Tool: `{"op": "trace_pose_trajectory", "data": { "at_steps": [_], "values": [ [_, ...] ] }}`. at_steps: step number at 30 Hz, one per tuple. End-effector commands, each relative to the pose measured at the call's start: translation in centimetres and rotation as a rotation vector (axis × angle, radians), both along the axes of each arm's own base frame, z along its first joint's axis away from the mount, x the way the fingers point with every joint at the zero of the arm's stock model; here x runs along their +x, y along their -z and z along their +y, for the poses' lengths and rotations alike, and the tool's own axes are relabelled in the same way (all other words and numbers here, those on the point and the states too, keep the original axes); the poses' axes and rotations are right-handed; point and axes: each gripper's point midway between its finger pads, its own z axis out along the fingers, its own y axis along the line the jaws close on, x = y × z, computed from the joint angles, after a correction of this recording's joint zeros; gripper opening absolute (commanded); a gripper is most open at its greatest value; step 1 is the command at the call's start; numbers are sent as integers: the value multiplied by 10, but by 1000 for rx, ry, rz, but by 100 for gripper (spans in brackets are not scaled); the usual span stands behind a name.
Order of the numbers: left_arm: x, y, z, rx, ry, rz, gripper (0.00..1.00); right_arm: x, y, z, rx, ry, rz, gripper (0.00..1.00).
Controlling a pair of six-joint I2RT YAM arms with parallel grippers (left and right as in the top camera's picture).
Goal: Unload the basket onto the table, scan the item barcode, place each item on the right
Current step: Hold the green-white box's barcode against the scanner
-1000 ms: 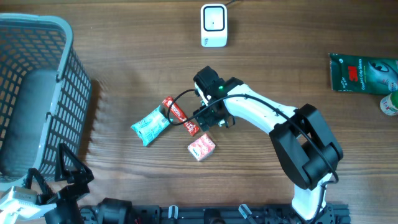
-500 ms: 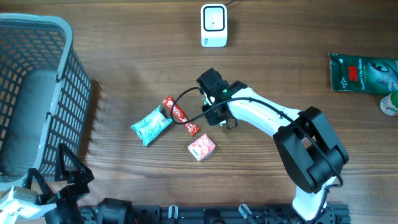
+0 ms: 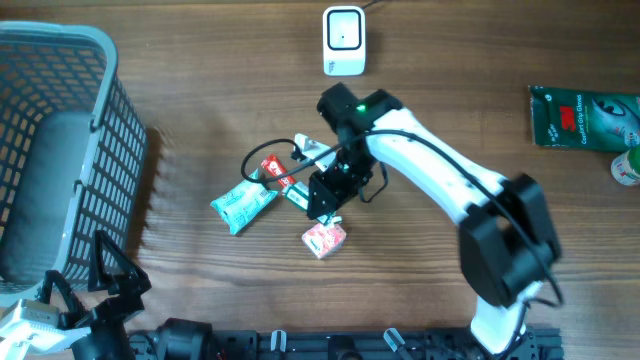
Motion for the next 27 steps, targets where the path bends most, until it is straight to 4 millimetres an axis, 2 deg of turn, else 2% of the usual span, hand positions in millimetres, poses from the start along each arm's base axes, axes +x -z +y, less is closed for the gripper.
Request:
{"op": "trace_pose_trajectory", "data": {
  "at_steps": [1,4,6,9,11,12,14,15,16,17,19,21,24,27],
  "values": [
    [-2,-1,2,-6,-17,-7,100,-28,-87,15,281,-65,-24,4],
    [-2,-1,2,-6,-17,-7,100,-42,-100,-1,259,-103,-56,4],
    [-2,-1,2,-6,-17,-7,100,-44,-105,-9,223,-100,-95,4],
    [-2,-1,2,-6,-17,-7,100,-51,-125,-17,243,-105,-165,5],
    [-2,-1,3,-6,-17,-7,100,-51,-128,-26,206,-101,-219,5],
    [-2,-1,3,-6,-17,-7,100,-41,-122,-34,129,-72,-276,5],
    [-2,-1,2,-6,-17,-7,100,25,-98,-58,-143,124,-526,4],
    [-2,-1,2,-6,-17,-7,100,75,-95,-72,-259,305,-712,5],
    [-2,-1,2,-6,-17,-7,100,110,-97,-77,-296,419,-856,4],
    [-2,-1,2,-6,-17,-7,100,133,-97,-77,-303,472,-957,4],
    [-2,-1,2,-6,-17,-8,100,164,-93,-80,-350,501,-1101,5],
    [-2,-1,2,-6,-17,-8,100,202,-89,-94,-487,523,-1279,4],
    [-2,-1,3,-6,-17,-7,100,257,-76,-100,-532,524,-1434,4],
    [-2,-1,3,-6,-17,-7,100,305,-79,-129,-611,599,-1597,4]
  ]
}}
